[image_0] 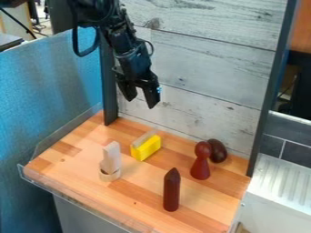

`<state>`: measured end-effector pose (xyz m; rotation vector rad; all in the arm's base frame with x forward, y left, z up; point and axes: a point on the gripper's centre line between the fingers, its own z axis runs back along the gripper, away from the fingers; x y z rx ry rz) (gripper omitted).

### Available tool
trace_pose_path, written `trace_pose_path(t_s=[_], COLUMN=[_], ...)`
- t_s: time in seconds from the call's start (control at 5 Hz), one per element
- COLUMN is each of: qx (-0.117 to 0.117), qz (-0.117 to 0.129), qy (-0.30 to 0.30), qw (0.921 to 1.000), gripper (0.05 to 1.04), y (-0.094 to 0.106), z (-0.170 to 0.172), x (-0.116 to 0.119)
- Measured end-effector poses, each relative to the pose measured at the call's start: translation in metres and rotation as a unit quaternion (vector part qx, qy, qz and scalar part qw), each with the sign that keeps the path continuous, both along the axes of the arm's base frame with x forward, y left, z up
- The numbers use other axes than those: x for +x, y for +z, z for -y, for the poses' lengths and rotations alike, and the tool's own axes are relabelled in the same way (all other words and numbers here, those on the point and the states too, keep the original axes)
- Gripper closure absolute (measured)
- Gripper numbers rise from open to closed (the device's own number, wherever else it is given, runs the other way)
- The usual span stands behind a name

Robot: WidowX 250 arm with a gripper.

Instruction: Put the yellow block on top of the tower

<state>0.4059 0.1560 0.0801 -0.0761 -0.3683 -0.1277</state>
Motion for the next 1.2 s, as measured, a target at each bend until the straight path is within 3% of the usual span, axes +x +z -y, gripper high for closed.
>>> trace_pose_path(t_s=[0.2, 0.6, 1.0, 1.2], qx=[-0.008, 0.033, 0.115, 0.102], qz=[-0.021, -0.054, -0.072, -0.098], qy=[0.001, 0.003, 0.014, 0.006], qw=[0.9997, 0.998, 0.9907, 0.9899], gripper=[0.083, 0.083, 0.083, 0.083], y=[-0.019, -0.051, -0.074, -0.09], z=[0.001, 0.001, 0.005, 0.007], x=[-0.003, -0.001, 0.008, 0.005])
